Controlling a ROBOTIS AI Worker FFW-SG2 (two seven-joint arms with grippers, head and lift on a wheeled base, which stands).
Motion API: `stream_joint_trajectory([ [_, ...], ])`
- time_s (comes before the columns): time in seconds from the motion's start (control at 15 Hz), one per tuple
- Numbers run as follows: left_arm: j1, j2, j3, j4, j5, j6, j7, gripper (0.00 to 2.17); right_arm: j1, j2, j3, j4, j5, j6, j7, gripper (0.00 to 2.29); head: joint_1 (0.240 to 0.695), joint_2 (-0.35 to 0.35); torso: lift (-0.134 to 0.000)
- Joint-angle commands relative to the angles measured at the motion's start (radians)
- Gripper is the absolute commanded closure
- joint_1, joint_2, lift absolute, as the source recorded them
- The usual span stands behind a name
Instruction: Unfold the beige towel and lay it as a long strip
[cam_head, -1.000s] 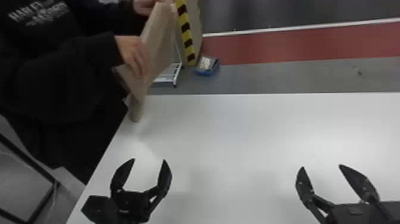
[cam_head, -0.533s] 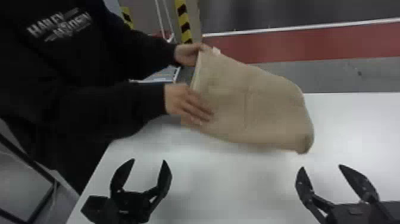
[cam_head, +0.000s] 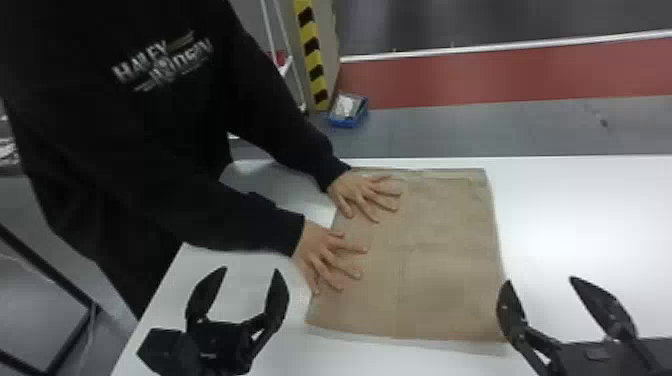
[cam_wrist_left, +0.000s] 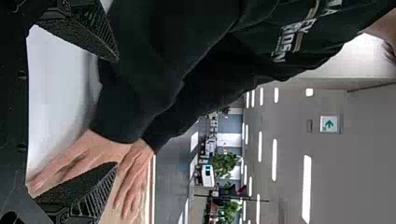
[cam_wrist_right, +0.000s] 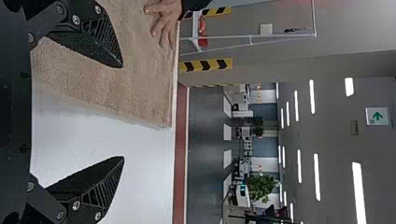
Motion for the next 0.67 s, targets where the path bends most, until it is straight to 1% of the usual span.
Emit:
stream_joint_trajectory([
  [0.0,-0.001,-0.004,0.0,0.0,0.001,0.0,0.0,0.08,0.0,0.001,0.002,0.0,0.0,0.003,0.0,0.2,0.695,0.235,-0.111],
  [0.6,0.018,-0.004,0.005,-0.031,-0.006,0.003,-0.002,0.08,-0.02,0.001,0.009,0.014,0.0,0.021,0.0,0.2,0.695,0.239,-0.111],
])
